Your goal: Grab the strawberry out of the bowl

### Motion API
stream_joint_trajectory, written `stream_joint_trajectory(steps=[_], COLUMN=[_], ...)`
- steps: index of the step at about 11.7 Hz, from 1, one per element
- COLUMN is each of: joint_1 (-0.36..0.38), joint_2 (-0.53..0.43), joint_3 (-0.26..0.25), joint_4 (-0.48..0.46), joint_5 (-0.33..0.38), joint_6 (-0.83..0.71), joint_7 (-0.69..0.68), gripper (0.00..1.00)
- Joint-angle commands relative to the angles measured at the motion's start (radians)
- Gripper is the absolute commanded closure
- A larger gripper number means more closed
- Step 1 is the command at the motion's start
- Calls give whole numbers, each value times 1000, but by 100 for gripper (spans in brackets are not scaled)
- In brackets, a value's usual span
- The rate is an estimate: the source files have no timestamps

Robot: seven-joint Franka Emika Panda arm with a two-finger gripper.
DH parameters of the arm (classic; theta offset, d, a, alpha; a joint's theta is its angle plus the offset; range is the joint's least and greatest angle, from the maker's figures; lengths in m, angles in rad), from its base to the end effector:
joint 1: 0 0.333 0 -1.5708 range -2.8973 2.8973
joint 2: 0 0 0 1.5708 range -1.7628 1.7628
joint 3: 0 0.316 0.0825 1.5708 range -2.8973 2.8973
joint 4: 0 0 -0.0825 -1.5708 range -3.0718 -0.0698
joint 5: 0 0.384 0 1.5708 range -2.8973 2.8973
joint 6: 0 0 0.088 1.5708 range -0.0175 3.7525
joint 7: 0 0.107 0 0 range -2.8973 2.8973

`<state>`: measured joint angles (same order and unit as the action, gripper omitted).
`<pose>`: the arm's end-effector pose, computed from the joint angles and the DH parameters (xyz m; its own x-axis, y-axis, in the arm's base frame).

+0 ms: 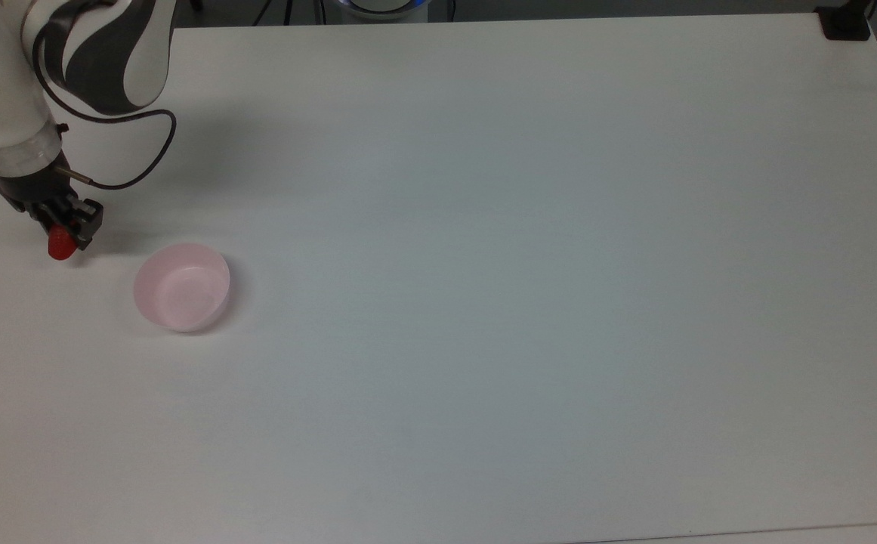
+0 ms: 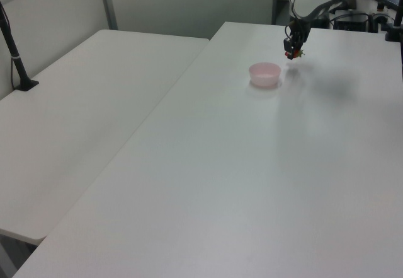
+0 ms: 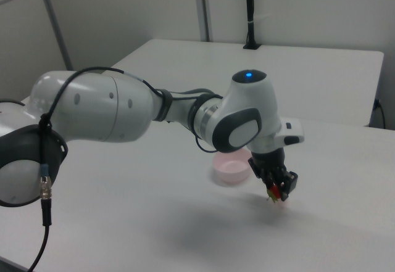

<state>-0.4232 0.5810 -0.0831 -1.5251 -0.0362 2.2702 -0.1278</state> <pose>0.6332 -0.3408 0.3370 0.9342 -0.3227 0.1522 -0.3390 -0.9358 0.0968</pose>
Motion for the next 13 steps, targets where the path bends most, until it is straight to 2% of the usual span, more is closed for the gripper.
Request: stream_joint_trajectory(steps=[1, 3, 5, 7, 10, 13], joint_1=[-8, -9, 7, 72, 234, 398], joint_2=[8, 0, -45, -140, -281, -377], joint_3=[0, 0, 11, 11, 9, 11], joint_4=[-23, -23, -20, -14, -14, -14], joint_5=[4, 6, 6, 6, -23, -57], joint_6=[51, 39, -10, -172, -371, -506], joint_7=[-97, -92, -89, -87, -6, 190], gripper=[52, 0, 0, 0, 0, 0])
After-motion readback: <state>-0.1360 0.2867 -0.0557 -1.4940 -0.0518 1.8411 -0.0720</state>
